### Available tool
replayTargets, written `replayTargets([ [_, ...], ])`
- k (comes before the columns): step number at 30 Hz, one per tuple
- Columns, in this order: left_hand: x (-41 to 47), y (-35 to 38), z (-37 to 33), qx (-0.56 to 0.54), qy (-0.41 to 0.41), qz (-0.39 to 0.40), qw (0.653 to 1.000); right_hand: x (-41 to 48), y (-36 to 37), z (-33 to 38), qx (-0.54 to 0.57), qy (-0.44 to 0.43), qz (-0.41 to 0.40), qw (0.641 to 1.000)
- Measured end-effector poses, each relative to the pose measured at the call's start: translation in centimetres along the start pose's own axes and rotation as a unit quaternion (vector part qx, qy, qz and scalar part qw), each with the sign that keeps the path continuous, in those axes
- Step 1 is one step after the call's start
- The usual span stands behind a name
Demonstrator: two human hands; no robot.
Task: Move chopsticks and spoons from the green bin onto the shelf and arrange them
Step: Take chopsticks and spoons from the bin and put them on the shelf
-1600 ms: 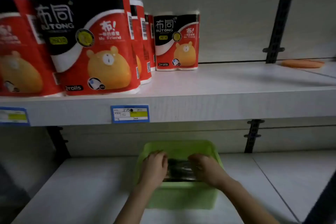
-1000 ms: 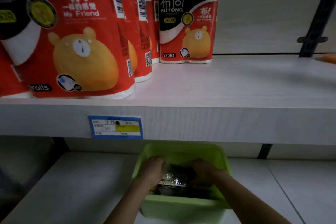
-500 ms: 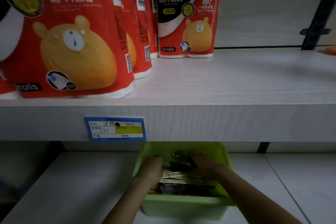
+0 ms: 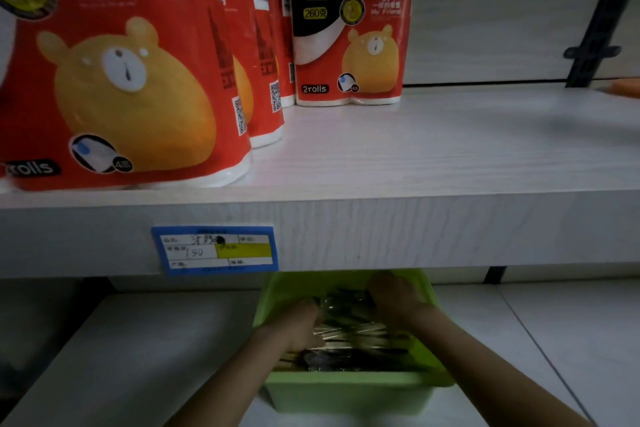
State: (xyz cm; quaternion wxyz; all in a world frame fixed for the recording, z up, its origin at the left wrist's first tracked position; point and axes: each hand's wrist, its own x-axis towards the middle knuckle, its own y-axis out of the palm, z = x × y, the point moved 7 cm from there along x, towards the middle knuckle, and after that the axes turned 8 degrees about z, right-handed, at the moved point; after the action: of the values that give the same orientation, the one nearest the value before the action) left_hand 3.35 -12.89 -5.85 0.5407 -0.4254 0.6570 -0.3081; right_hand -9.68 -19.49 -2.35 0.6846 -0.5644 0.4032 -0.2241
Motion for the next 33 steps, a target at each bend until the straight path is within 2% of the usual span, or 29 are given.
replayTargets([
  [4, 0.6, 0.3, -1.2, 0.006, 0.067, 0.049, 0.997, -1.5, -1.6, -0.6, 0.053, -0.001, 0.02, 0.998],
  [7, 1.4, 0.9, -1.5, 0.034, 0.072, 0.084, 0.993, -2.6, -2.6, -1.3, 0.156, -0.018, 0.004, 0.988],
  [12, 2.4, 1.3, -1.9, 0.083, 0.069, 0.093, 0.99, -5.0, -3.3, -2.7, 0.331, -0.032, -0.01, 0.943],
  [16, 2.7, 1.2, -2.1, 0.096, 0.071, 0.095, 0.988, -5.7, -2.4, -3.9, 0.397, 0.005, -0.013, 0.918],
  [23, 2.7, 0.7, -1.9, 0.12, 0.086, 0.101, 0.984, -6.6, -1.7, -4.9, 0.528, 0.037, -0.031, 0.848],
  [29, 1.9, -0.7, -2.1, 0.052, 0.092, 0.122, 0.987, -7.4, -2.0, -4.8, 0.593, 0.051, -0.041, 0.803],
  [33, 1.4, -1.2, -1.4, -0.097, 0.078, 0.17, 0.977, -8.5, -2.6, -4.5, 0.621, 0.048, -0.058, 0.78],
])
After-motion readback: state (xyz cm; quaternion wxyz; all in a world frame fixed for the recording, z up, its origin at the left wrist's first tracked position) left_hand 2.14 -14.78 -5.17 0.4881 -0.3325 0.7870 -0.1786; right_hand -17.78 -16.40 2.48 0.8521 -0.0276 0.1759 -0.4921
